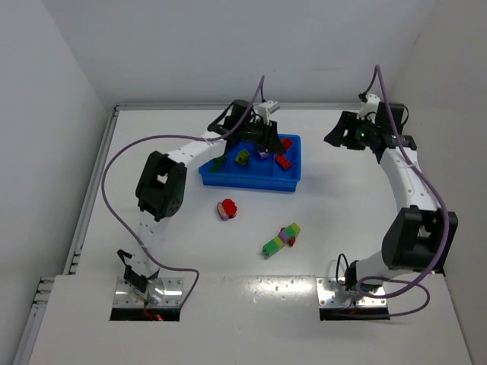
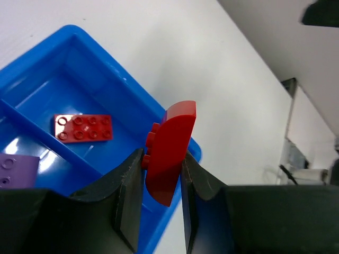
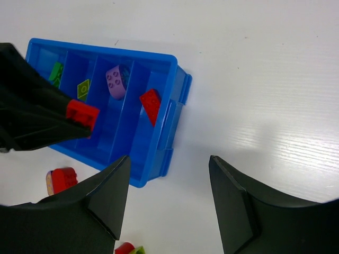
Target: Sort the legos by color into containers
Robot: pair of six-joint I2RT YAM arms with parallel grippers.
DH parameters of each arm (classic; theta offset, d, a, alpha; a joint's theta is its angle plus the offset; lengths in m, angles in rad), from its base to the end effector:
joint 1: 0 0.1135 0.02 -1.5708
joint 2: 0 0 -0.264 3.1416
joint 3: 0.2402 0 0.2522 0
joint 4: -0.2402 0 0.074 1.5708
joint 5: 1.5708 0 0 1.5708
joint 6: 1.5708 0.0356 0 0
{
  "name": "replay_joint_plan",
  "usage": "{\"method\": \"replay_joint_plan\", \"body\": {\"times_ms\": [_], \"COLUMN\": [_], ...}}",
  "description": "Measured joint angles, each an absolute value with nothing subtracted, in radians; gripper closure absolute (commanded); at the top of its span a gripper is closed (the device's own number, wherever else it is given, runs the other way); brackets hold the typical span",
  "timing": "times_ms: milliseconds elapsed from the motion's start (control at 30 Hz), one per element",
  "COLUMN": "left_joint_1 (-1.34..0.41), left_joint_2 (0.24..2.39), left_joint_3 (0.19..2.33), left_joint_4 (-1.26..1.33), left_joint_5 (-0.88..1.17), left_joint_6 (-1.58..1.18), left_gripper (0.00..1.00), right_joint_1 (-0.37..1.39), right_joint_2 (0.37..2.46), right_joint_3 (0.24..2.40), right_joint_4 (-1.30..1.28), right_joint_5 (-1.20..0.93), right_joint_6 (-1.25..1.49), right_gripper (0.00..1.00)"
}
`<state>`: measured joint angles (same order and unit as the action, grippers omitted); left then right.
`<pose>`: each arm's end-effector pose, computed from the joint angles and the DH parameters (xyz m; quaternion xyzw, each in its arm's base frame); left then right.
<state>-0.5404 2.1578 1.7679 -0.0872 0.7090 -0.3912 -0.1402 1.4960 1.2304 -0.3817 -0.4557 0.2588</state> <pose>0.4214 -0.2799 0.2493 0.2397 0.7854 -0.4839 0.3025 0.3358 -0.0316 0.3065 0.0742 0.8748 0.2276 0.4213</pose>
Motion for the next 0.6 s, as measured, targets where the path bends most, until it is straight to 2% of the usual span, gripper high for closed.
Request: {"method": "replay_joint_plan", "body": {"times_ms": [100,200,300,400,433,533,567,600], "left_joint_1": [-0.554,-0.564,-0.569,-0.57,-0.57,-0.572,-0.574,-0.577], "left_joint_2": [2.212,2.253,2.279,2.296,2.299,2.305,2.306,2.306], "left_joint_3": [1.827,1.868,1.888,1.905,1.909,1.922,1.928,1.936], "left_joint_4": [-0.112,-0.131,-0.151,-0.162,-0.167,-0.179,-0.183,-0.191], "left_joint_5": [0.663,0.624,0.591,0.571,0.567,0.559,0.558,0.556], "left_joint_6": [-0.36,-0.331,-0.305,-0.29,-0.286,-0.261,-0.249,-0.237], "left_gripper": [0.83,0.83,0.77,0.68,0.55,0.47,0.39,0.39], "right_joint_1": [-0.146,-0.151,-0.155,-0.159,-0.16,-0.162,-0.162,-0.162], "right_joint_2": [1.499,1.505,1.509,1.514,1.517,1.522,1.523,1.523], "right_joint_3": [1.225,1.222,1.22,1.22,1.22,1.22,1.22,1.22], "right_joint_4": [-0.379,-0.378,-0.378,-0.377,-0.377,-0.377,-0.378,-0.377], "right_joint_5": [-0.471,-0.482,-0.489,-0.502,-0.503,-0.506,-0.508,-0.509], "right_joint_6": [0.263,0.263,0.263,0.263,0.263,0.264,0.265,0.265], "right_gripper": [0.39,0.39,0.39,0.39,0.39,0.39,0.39,0.39]}}
